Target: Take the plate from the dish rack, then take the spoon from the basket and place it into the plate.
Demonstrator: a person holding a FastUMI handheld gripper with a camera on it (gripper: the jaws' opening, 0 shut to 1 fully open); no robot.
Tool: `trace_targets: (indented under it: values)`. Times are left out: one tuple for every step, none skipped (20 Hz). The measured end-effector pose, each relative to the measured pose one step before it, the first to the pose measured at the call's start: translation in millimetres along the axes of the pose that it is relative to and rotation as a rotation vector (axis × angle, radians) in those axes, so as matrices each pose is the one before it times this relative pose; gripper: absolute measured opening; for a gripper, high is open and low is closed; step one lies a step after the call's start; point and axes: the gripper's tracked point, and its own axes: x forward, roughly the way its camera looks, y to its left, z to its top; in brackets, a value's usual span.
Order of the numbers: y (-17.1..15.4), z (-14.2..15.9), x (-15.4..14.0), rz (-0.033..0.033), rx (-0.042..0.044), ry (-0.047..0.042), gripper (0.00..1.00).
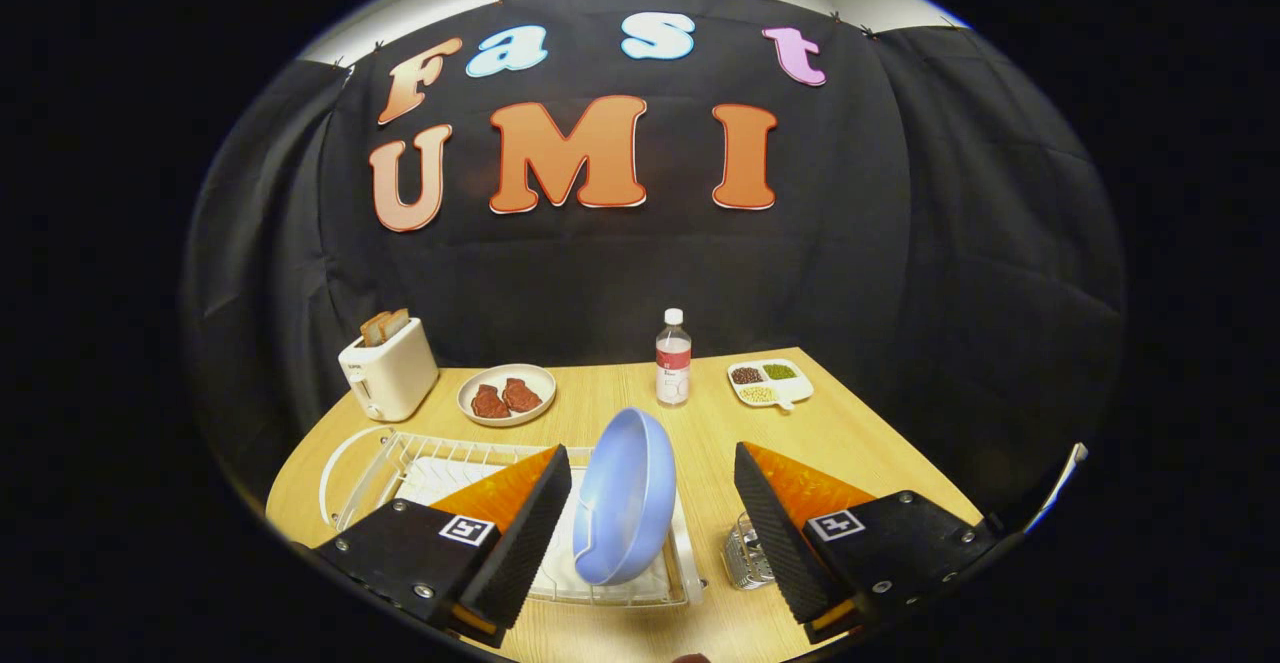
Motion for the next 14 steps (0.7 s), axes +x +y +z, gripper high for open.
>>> trace_targets:
  values:
    - [0.89,-3.69,3.78,0.00109,-0.00688,0.01369,0.98]
    - [1.02,-2.41,3.92,0.00129,-0.00399,0.01045,0.98]
    - [1.69,-3.57,3.82,0.00247,-0.00257,0.01166,0.98]
    - [2.11,-5.25,5.34,-0.00036,-0.00556,0.01639,0.98]
    - [0.47,-5.35,6.11,-0.00547,-0.00972,0.01923,0.98]
    - [-1.22,-6.03,5.85,-0.01048,-0.0133,0.02204,0.98]
    - [-1.11,-6.64,5.42,-0.00927,-0.0136,0.02313,0.98]
    - [0.74,-7.14,7.45,-0.0088,-0.01103,0.03015,0.98]
    - [0.87,-7.15,4.62,-0.00876,-0.00439,0.03413,0.98]
    - [-1.35,-5.26,6.92,-0.01385,0.00254,0.0265,0.97]
    - [1.48,-2.67,2.86,0.00076,0.00385,0.01535,0.94]
    - [2.78,-2.5,2.22,0.00275,0.00207,0.01059,0.9]
    - [2.59,-1.2,2.69,-0.00077,-0.00638,0.00882,0.84]
    - [1.39,-1.94,1.81,-0.00646,-0.01081,0.01134,0.79]
